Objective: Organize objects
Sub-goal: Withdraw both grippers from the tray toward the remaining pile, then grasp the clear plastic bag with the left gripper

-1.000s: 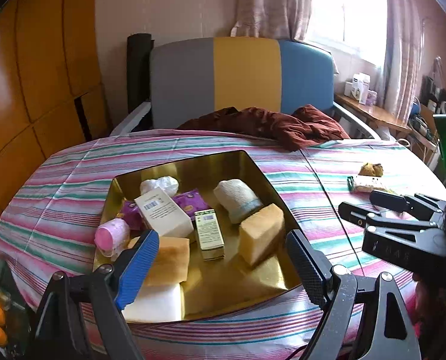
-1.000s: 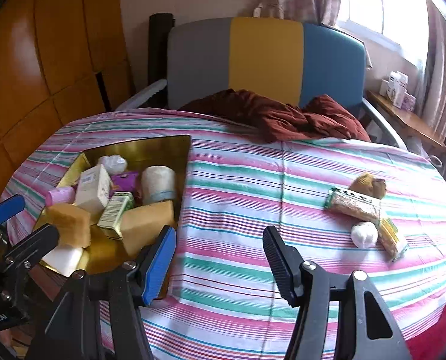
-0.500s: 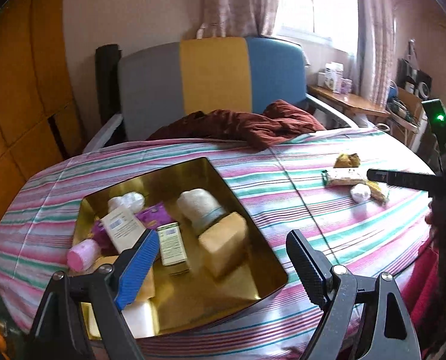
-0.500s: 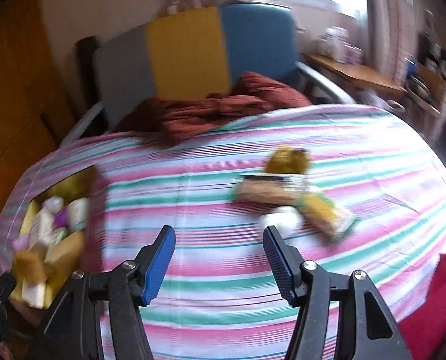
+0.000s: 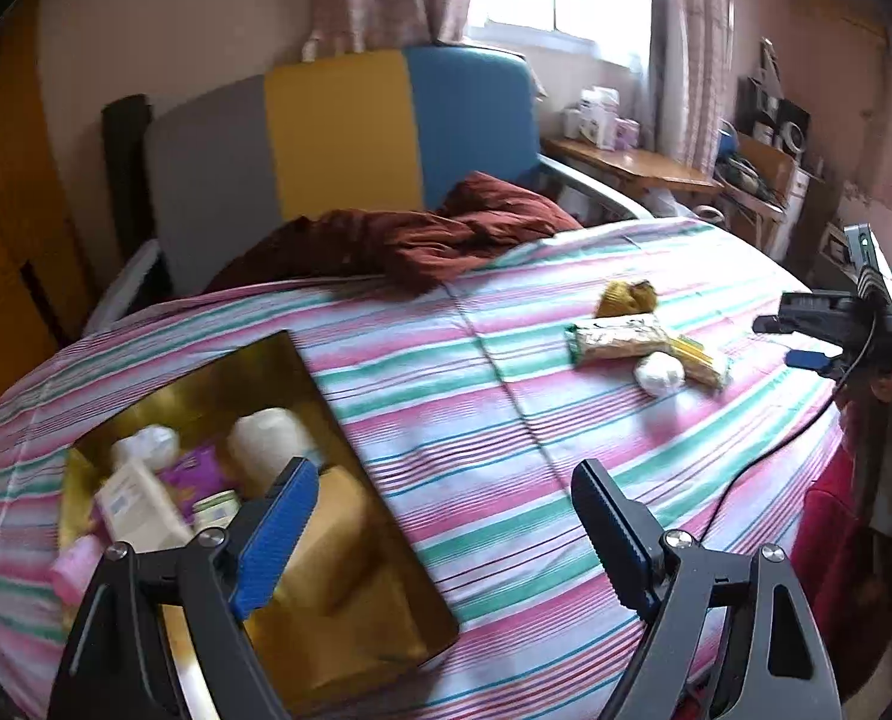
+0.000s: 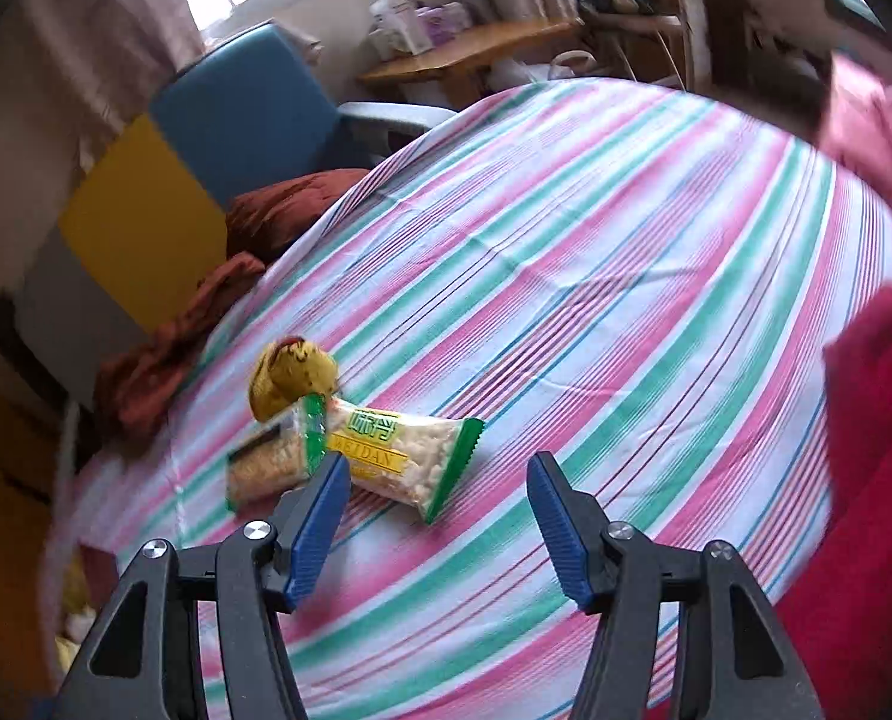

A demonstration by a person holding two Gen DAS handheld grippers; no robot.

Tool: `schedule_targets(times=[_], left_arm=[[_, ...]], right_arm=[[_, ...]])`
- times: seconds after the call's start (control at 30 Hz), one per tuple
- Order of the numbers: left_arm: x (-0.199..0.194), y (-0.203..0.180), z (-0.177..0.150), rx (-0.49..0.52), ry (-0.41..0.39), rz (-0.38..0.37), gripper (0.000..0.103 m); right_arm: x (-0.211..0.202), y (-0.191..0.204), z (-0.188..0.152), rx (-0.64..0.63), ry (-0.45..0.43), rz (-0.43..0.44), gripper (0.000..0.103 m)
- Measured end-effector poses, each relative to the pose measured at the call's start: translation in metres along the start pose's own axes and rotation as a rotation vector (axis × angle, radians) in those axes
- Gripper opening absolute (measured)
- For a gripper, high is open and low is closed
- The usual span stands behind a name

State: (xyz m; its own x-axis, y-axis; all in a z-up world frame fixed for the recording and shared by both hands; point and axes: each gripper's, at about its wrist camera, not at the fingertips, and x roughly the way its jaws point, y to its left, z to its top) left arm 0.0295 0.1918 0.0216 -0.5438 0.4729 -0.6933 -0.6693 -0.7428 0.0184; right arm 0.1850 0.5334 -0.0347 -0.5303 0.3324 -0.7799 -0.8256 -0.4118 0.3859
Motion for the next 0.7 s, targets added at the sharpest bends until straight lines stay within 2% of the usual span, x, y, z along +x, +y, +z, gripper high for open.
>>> schedule_targets(times=[0.13, 0.33, 0.53, 0.7], left_arm=[[0.028, -0.024, 0.008, 0.024, 0.049, -0.060, 0.083], [0.062, -0.051, 0.021, 0.039, 0.108, -0.130, 0.079], [0.099, -0.087, 0.039, 0.095, 0.156, -0.240, 0.078], [0.127, -0.113, 0.056, 0.115, 0.173, -0.298, 0.078]], right_arm=[[0.001, 0.001, -0.001, -0.010, 0.012, 0.036, 0.068], [0.004, 0.004, -0.002, -0.003, 0.026, 0.068, 0.069], [0.005, 0.003, -0.003, 0.005, 0.037, 0.090, 0.070], [0.010, 0.004, -0.002, 0.002, 0.054, 0.105, 0.070]])
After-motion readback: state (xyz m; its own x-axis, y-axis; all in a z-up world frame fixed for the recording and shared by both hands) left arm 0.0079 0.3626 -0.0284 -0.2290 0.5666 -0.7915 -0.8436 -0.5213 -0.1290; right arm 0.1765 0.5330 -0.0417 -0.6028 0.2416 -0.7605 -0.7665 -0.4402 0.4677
